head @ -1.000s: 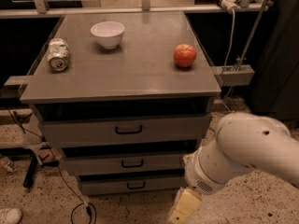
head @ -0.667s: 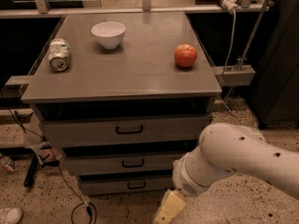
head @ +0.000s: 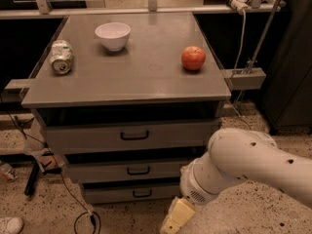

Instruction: Open middle drawer

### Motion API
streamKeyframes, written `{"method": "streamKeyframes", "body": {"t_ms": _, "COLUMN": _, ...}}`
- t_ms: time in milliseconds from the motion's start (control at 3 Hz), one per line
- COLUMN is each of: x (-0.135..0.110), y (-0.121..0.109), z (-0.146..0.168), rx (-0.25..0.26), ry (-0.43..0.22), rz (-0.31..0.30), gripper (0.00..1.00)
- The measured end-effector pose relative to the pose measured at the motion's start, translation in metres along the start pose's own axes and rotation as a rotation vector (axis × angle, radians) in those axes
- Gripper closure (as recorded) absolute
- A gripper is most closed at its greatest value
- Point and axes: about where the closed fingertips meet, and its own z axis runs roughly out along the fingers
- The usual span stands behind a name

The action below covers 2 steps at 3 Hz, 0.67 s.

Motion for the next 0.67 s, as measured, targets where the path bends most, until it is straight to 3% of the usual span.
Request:
{"method": "streamKeyframes", "body": {"t_ms": 333, "x": -0.005, "y": -0.005, "z": 0.020, "rx": 0.005, "ry": -0.019, "rz": 0.018, "gripper": 0.00}}
{"method": "streamKeyframes", "body": {"t_ms": 667, "x": -0.019, "y": -0.028, "z": 0.075, "rx": 0.011, "ry": -0.083, "rz": 0.070, "gripper": 0.00}}
